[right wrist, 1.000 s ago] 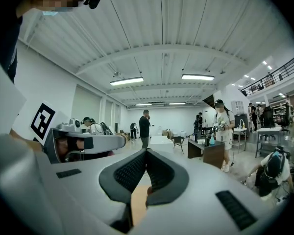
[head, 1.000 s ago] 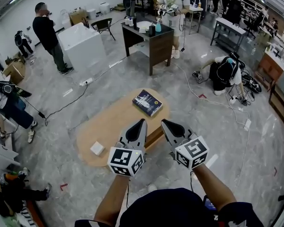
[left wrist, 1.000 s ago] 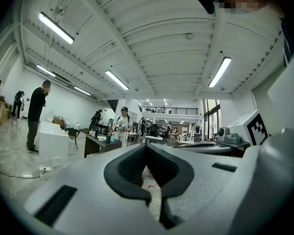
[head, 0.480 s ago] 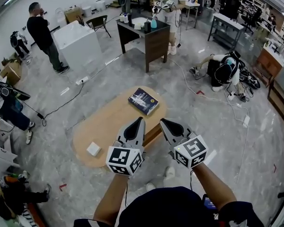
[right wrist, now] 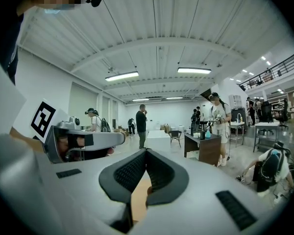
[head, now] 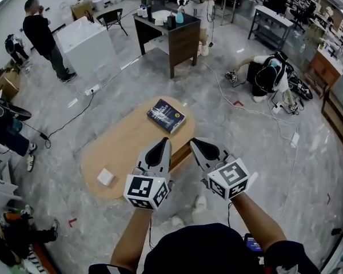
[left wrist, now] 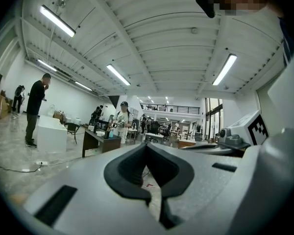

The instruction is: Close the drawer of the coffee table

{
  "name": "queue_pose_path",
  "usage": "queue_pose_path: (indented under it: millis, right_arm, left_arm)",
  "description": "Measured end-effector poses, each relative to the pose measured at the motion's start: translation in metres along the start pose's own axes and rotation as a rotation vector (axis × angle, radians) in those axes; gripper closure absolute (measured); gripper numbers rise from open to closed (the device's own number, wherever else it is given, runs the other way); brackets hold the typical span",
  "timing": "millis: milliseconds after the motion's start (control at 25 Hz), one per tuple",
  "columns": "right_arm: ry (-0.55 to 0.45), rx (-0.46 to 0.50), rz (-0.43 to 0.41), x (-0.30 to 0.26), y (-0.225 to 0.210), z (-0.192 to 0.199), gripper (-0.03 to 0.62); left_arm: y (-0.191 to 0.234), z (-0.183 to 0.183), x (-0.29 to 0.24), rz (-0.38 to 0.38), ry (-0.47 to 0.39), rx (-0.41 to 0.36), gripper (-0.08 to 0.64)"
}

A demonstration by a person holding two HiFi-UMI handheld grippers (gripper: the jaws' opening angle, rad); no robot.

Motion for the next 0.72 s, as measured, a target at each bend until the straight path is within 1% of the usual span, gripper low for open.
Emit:
queue_pose_path:
  millis: [200,480,640,720]
  right_arm:
    - [0.021,-0.009,-0.019,-0.005,-0.007,0.012,0.580]
    - [0.046,-0.013,-0.029,-0.016,-0.017,0.029,0.581]
    - [0.061,-0.021,-0.026,-0.018,-0.022,0.043,0.580]
    - [0.066,-0.023,-0.027,-0.022,-0.027,0.050,0.580]
  left_arm:
    - [0.003,0.009,-0.011,0.006,0.019,0.000,0.561]
    - [0.011,0.026,-0.021,-0.019,0.045,-0.005,0.562]
    - [0.015,0.040,-0.028,-0.030,0.064,0.006,0.561]
    - [0.017,0.046,-0.033,-0.037,0.076,-0.002,0.562]
Point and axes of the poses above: the fingertips, and each gripper's own axes: x backward along the fingers, y to its left, z out of its underside, the point moved 8 cm from there along x, backward along the fingers, and after that the axes turned 7 degrees about x, right-handed, at the moved point
